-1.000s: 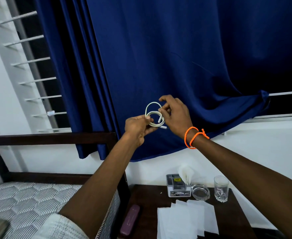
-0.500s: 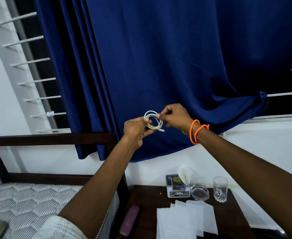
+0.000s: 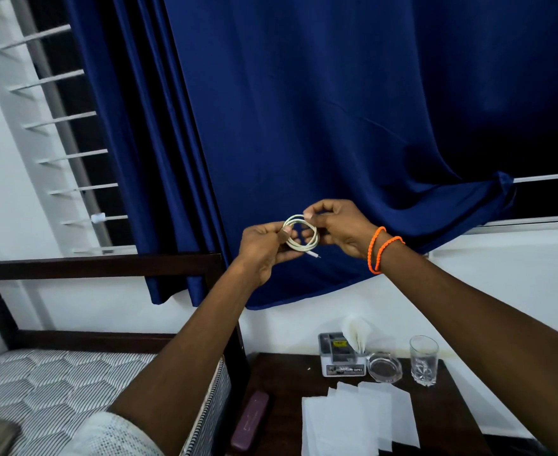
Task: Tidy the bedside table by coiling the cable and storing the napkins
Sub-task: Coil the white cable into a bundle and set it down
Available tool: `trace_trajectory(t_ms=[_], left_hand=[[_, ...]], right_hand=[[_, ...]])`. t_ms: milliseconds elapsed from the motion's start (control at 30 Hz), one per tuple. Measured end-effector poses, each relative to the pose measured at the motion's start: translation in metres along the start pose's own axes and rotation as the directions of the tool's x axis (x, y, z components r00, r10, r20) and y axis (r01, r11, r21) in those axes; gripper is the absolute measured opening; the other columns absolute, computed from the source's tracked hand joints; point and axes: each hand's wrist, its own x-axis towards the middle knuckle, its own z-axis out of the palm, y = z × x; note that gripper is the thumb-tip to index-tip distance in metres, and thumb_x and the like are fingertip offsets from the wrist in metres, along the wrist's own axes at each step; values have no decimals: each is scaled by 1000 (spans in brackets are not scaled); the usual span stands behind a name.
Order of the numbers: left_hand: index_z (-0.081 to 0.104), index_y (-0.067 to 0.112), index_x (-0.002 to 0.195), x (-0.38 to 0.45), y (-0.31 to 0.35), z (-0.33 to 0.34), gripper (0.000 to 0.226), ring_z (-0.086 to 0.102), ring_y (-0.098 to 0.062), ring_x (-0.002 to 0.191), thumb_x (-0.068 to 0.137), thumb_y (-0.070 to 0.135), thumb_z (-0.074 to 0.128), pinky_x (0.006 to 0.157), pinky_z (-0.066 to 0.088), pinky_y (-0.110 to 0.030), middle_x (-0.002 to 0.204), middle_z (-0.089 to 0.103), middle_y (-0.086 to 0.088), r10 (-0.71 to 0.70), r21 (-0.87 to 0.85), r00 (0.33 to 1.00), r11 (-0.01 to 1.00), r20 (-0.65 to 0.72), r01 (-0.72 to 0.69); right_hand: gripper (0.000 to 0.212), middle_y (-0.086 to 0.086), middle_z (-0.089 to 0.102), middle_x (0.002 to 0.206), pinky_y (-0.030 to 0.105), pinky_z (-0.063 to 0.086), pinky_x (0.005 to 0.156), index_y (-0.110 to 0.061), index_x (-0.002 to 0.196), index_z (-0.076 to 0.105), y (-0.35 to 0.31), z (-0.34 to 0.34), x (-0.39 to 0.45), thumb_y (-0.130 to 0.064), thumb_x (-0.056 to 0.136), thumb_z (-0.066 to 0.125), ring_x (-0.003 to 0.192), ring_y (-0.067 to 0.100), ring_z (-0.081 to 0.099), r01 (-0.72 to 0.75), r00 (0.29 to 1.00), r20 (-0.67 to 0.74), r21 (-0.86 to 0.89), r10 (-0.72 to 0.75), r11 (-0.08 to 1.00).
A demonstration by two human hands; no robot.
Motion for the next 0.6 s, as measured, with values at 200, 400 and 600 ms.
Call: trace_trajectory(t_ms=[200, 400, 600], left_hand=[[74, -1, 92, 5, -5, -5, 13, 76, -21, 70, 97, 2, 63, 61, 61, -33, 83, 74, -13, -37, -27, 998, 999, -58, 35], [73, -1, 94, 6, -20, -13, 12, 77, -22, 71, 97, 7, 65, 60, 61, -32, 86, 76, -13, -92, -80, 993, 993, -73, 86], [76, 19, 102, 5, -33, -24, 23, 77, -20, 89, 96, 39, 66, 79, 58, -37, 100, 80, -5, -138, 54, 990, 989, 16, 137]], right_hand=[[11, 18, 70, 90, 37, 64, 70, 3, 102, 68, 7, -3, 1, 3, 92, 65, 72, 23, 73, -66, 997, 60, 139, 58, 988], [30, 9, 74, 89, 38, 63, 72, -3, 111, 68, 30, -3, -5, 8, 84, 72, 81, 22, 75, -126, 984, 126, 21, 123, 992], [31, 13, 71, 89, 38, 64, 70, 1, 113, 65, 40, -3, -3, 12, 84, 69, 78, 24, 73, -162, 985, 94, 216, 144, 963]])
